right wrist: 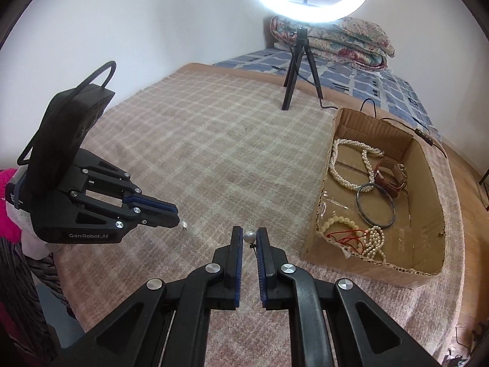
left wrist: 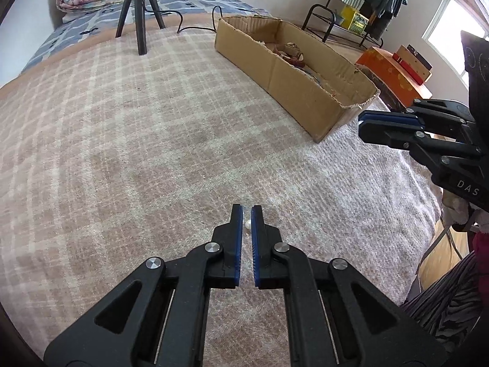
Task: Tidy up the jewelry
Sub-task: 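Carry the earrings in both grippers over the box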
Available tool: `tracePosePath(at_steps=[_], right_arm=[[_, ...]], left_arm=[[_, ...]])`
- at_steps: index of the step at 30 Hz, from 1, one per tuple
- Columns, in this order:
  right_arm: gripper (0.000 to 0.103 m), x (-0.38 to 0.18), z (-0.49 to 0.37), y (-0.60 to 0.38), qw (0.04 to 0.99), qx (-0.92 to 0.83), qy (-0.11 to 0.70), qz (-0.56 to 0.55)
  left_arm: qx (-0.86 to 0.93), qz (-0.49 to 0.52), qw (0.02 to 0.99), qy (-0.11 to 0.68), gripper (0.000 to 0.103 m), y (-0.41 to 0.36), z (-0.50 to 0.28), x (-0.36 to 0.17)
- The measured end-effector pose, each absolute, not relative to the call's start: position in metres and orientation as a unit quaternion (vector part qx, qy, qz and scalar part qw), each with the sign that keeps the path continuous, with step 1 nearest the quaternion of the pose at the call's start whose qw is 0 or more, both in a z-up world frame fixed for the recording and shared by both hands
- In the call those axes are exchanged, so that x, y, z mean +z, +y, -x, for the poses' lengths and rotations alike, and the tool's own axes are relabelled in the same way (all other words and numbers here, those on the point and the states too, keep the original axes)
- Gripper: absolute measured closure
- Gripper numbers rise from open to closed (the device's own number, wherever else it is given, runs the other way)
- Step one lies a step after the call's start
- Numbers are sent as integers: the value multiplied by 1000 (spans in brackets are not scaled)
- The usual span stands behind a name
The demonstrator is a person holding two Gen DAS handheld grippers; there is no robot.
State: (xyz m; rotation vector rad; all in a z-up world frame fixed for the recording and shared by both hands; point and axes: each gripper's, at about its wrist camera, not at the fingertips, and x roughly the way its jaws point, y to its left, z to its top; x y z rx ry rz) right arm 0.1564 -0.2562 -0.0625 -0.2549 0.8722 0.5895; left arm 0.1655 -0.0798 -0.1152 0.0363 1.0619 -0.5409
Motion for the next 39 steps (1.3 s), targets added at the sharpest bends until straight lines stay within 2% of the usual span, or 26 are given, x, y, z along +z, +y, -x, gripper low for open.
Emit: tracePosePath(at_steps=[7,16,27,28,31,32,39], right_arm=[[97,-52,-157,-267,867,270,404,113],[97,-55,-155,-263,864,275,404,122],[97,-54,-154,-267,865,275,402,121],[97,-54,-154,-267,864,276,402,122],[97,-54,-154,-266,863,279,402,124],[97,-54,-154,-266,863,279,403,124],[97,-55,-152,-265,862,279,404,127]], left_arm=[[-258,4,827,500,100,-68,-171,-109],[-260,2,793,551,99,-88,-168,-139],[-246,2,790,561,99,-97,-174,-150],[-244,1,791,561,97,-98,-174,-150],[-248,-3,791,559,83,-106,-175,-150],[-249,-6,792,557,81,-108,-176,-150],[-247,-20,802,544,81,-116,-177,-151]])
